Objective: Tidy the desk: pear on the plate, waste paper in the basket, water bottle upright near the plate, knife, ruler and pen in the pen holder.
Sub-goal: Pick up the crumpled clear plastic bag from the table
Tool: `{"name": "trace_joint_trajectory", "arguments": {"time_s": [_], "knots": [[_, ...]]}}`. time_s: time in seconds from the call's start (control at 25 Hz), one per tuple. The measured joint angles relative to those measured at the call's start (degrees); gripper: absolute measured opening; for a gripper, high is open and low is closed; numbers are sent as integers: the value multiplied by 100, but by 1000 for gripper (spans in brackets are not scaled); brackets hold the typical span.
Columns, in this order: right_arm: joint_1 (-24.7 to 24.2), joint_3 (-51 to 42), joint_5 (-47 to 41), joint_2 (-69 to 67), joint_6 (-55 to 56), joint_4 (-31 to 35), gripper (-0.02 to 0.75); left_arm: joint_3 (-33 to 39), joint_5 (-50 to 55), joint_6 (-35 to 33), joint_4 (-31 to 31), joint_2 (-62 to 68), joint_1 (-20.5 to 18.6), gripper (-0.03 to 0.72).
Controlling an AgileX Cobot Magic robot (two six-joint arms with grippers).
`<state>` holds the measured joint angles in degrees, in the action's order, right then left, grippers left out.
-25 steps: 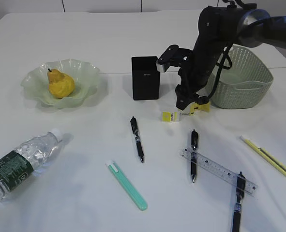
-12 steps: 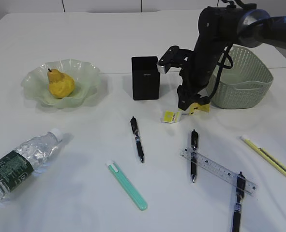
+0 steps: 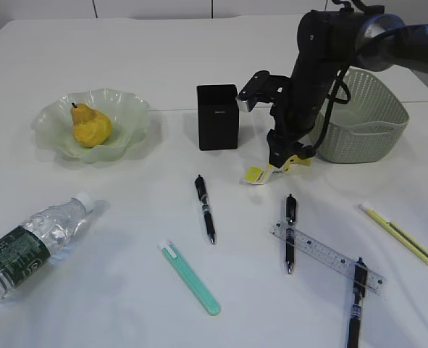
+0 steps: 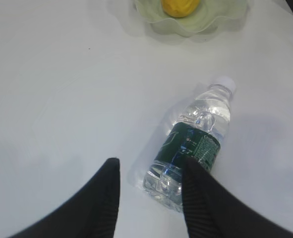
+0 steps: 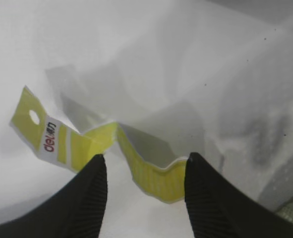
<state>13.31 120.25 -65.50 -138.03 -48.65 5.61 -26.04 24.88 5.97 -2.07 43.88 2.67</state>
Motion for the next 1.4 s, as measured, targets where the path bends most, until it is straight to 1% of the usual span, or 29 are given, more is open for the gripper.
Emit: {"name": "trace_joint_trajectory", "arguments": {"time_s": [0.2, 0.48, 0.68, 0.88, 1.04, 1.4], "knots": [[-10, 0, 12, 0, 0, 24, 407, 0, 0, 0, -55, 0, 0, 286], [-10, 11, 89, 0, 0, 278, 407, 0, 0, 0, -163, 0, 0, 286], [-10, 271, -18, -21, -2, 354, 407, 0, 0, 0, -182, 0, 0, 286], [-10, 404, -223, -21, -2, 343, 407, 0, 0, 0, -182, 0, 0, 286], [-21, 404, -367, -21, -2, 197, 407, 0, 0, 0, -182, 0, 0, 286], [-192, 404, -398, -21, -207, 151, 407, 0, 0, 0, -190, 0, 0, 286]]}}
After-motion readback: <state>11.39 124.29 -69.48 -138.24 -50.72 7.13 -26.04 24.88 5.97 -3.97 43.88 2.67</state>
